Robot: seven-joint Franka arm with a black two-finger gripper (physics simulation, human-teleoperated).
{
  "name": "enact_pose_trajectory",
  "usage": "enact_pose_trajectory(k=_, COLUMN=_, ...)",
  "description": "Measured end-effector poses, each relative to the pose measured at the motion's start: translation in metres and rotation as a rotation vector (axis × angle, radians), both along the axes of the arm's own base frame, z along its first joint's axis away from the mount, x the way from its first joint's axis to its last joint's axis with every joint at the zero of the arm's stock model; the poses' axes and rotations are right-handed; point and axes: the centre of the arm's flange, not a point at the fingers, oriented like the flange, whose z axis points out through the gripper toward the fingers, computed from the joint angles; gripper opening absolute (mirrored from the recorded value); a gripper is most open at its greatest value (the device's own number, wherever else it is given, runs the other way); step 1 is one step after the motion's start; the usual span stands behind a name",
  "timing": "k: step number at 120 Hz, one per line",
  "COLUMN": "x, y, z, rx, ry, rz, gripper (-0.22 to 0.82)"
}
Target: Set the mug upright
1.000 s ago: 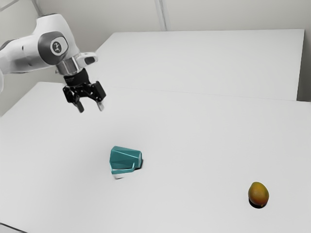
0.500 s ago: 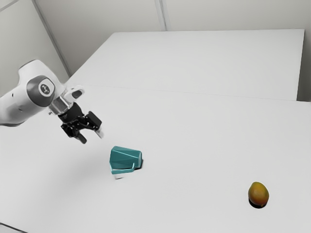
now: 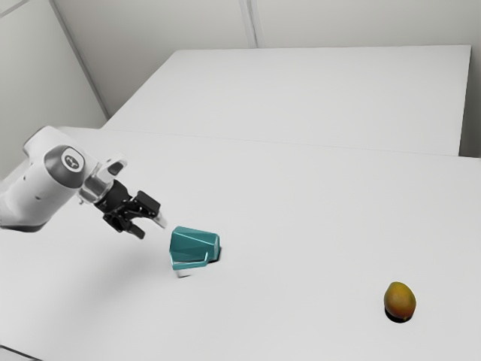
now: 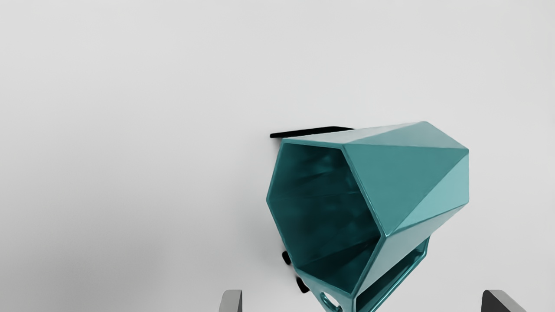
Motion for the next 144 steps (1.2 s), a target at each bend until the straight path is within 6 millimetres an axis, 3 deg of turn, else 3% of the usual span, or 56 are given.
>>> enact_pose_trajectory(k=69, x=0.013, y=0.003, z=-0.068, rx=-0.169, ry=-0.103, rz=0.068, gripper=0.6)
enact_pose_trajectory(k=144, x=0.017, y=-0.023, z=-0.076, rx=-0.22, ry=-0.196, rz=-0.033, gripper=0.59)
